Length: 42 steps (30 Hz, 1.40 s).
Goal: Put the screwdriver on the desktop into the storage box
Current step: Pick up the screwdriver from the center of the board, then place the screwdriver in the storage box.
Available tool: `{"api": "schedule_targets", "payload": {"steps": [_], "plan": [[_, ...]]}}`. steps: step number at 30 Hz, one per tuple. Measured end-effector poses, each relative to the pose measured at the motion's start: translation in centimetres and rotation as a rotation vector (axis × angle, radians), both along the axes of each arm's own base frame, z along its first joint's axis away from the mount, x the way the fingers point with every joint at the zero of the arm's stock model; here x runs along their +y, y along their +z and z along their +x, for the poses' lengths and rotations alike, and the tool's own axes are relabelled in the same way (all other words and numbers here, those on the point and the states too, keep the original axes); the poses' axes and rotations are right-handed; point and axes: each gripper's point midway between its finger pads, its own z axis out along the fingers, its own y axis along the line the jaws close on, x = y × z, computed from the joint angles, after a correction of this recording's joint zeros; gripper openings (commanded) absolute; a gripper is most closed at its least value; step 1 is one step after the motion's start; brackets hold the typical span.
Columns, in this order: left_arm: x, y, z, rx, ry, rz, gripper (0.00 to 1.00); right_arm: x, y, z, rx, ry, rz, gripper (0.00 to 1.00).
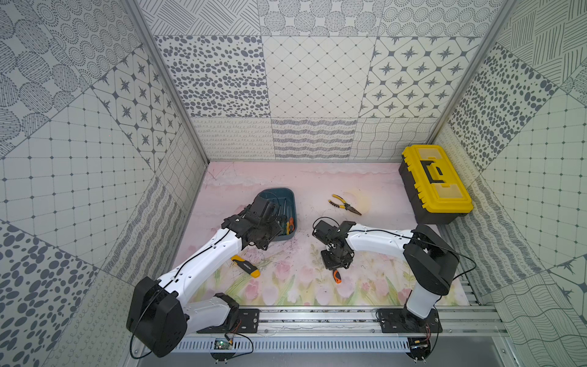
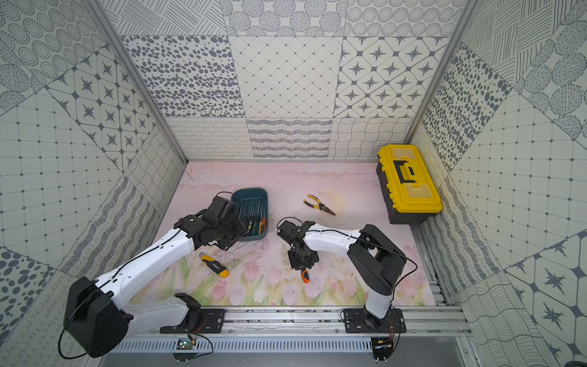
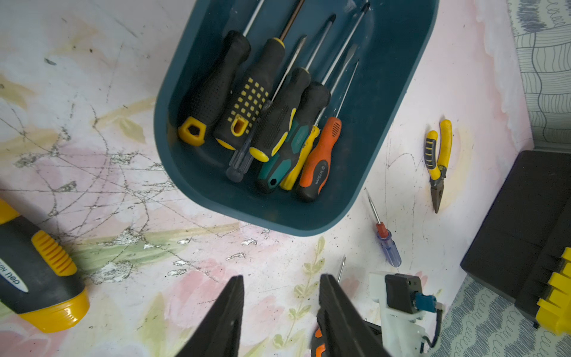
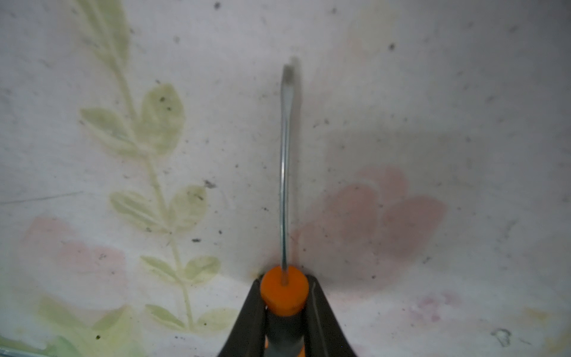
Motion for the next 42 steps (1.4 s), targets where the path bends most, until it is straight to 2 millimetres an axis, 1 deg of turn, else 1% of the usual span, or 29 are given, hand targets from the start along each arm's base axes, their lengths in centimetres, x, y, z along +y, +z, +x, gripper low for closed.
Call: {"api": "schedule_targets", "payload": {"steps": [4, 6, 7, 8, 10, 12, 13, 15, 17, 18, 19, 21, 24, 27, 30, 34, 37, 40, 42], "plan": [[0.2, 0.1, 0.0, -0.003, 0.008, 0.005, 0.44, 0.1, 0.5, 0.4, -0.02, 0.0, -0.002, 0.08], [0.4, 0.1, 0.1, -0.003, 0.015, 0.006, 0.44, 0.5, 1.6, 0.9, -0.041, -0.001, 0.005, 0.08], [0.6, 0.1, 0.2, -0.003, 0.02, 0.007, 0.44, 0.9, 2.5, 1.4, -0.057, -0.002, 0.017, 0.08], [0.8, 0.1, 0.2, -0.002, 0.027, 0.009, 0.44, 1.5, 3.6, 1.9, -0.074, -0.002, 0.032, 0.08], [1.4, 0.2, 0.4, -0.003, 0.042, 0.013, 0.44, 3.4, 6.3, 3.5, -0.126, -0.004, 0.088, 0.08], [2.1, 0.3, 0.5, -0.006, 0.059, 0.019, 0.43, 5.6, 9.6, 5.4, -0.191, -0.008, 0.165, 0.09], [2.6, 0.4, 0.7, -0.008, 0.074, 0.021, 0.43, 7.3, 12.0, 6.6, -0.235, -0.01, 0.225, 0.09], [3.3, 0.6, 0.8, -0.011, 0.094, 0.023, 0.43, 9.7, 15.2, 8.2, -0.284, -0.01, 0.304, 0.1], [4.1, 0.8, 1.0, -0.016, 0.115, 0.025, 0.43, 12.1, 17.4, 9.8, -0.321, -0.008, 0.367, 0.1], [4.4, 0.8, 1.1, -0.019, 0.122, 0.026, 0.43, 13.1, 17.9, 10.4, -0.329, -0.006, 0.387, 0.1], [4.8, 0.9, 1.2, -0.023, 0.129, 0.028, 0.43, 14.1, 18.0, 11.0, -0.334, -0.003, 0.4, 0.1], [5.5, 1.1, 1.3, -0.028, 0.142, 0.031, 0.43, 15.9, 17.4, 11.9, -0.326, 0.002, 0.408, 0.11], [6.2, 1.2, 1.4, -0.034, 0.149, 0.04, 0.43, 18.2, 15.5, 13.3, -0.3, 0.007, 0.404, 0.11], [6.6, 1.3, 1.5, -0.043, 0.143, 0.049, 0.43, 19.8, 13.4, 14.2, -0.276, 0.008, 0.386, 0.14], [6.9, 1.4, 1.5, -0.047, 0.134, 0.059, 0.43, 20.8, 12.1, 15.2, -0.271, 0.002, 0.374, 0.14], [7.2, 1.4, 1.4, -0.042, 0.114, 0.077, 0.44, 21.1, 10.8, 16.5, -0.275, -0.036, 0.358, 0.15], [7.3, 1.3, 1.2, -0.036, 0.099, 0.09, 0.44, 20.9, 9.9, 17.2, -0.27, -0.07, 0.345, 0.18], [7.4, 1.3, 1.1, -0.034, 0.085, 0.099, 0.44, 20.2, 8.6, 18.0, -0.254, -0.113, 0.323, 0.25], [7.3, 1.1, 1.1, -0.029, 0.072, 0.101, 0.45, 19.7, 8.0, 18.3, -0.248, -0.139, 0.308, 0.34]]}}
